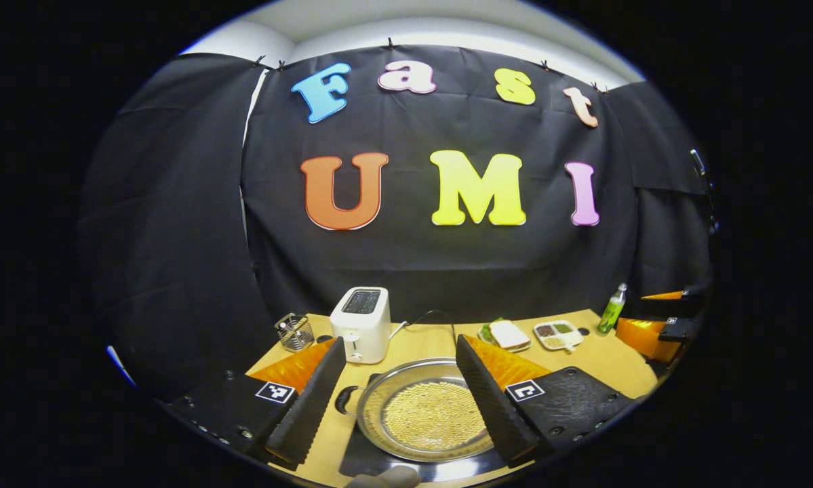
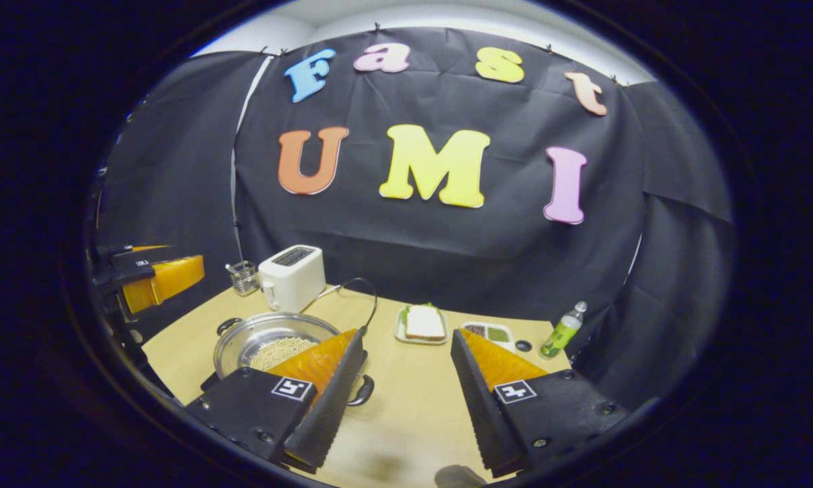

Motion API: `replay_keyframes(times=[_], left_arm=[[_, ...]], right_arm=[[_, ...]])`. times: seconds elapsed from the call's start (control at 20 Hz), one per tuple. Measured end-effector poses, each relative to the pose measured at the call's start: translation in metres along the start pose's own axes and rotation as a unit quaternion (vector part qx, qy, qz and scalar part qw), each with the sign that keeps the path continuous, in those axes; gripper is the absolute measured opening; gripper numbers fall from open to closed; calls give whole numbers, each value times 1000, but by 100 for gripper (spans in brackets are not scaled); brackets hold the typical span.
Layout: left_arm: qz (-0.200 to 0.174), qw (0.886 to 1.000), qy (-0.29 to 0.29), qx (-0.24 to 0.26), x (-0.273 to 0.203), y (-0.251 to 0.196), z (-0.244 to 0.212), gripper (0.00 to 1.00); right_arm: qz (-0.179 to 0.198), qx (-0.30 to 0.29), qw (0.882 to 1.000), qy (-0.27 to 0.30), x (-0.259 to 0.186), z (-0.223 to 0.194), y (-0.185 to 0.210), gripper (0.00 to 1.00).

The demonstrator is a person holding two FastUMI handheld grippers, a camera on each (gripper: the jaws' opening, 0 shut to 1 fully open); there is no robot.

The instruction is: First push the handle of the pot to place it horizontally, then grasp the pot with both hands and set it on the induction cooktop.

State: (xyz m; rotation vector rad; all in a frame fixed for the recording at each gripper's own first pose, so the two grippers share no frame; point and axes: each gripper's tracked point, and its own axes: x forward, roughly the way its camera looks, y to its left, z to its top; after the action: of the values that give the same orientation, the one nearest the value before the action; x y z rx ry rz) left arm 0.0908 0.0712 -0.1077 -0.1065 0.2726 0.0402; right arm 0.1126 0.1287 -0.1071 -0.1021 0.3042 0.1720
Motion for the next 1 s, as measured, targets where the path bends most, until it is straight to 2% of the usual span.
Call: replay_keyframes(times=[0.2,0.3,0.35,0.4,0.45,0.55,0.6,0.65,0.7,0.75,0.8,0.95,1.0], left_arm=[[-14,999,-31,4,-32,-49,40,97],[-21,999,-39,13,-46,-73,51,98],[-25,999,-42,18,-53,-85,57,98],[-29,998,-47,18,-59,-96,62,97],[-33,998,-49,16,-63,-108,66,97],[-35,998,-48,12,-72,-125,70,97],[-34,998,-46,13,-76,-130,72,97],[-35,998,-49,11,-81,-136,78,97],[-40,998,-55,10,-85,-144,83,97],[-43,997,-57,10,-89,-152,86,97],[-43,997,-62,13,-92,-156,91,97],[-49,996,-73,16,-99,-167,99,97],[-52,996,-73,14,-101,-170,99,97]], right_arm=[[-12,21,999,-25,-39,19,-44,83],[-23,27,999,-35,-57,25,-67,87],[-29,30,998,-41,-66,28,-80,83],[-36,33,998,-48,-76,32,-93,87],[-42,36,997,-53,-85,35,-106,83],[-52,47,995,-67,-105,43,-130,87],[-58,50,994,-76,-113,48,-141,83],[-63,52,993,-85,-122,54,-151,87],[-68,53,992,-94,-128,61,-159,83],[-73,53,991,-103,-134,66,-167,86],[-77,52,990,-110,-140,71,-173,83],[-92,39,987,-130,-154,80,-186,83],[-95,36,986,-133,-156,80,-187,87]])
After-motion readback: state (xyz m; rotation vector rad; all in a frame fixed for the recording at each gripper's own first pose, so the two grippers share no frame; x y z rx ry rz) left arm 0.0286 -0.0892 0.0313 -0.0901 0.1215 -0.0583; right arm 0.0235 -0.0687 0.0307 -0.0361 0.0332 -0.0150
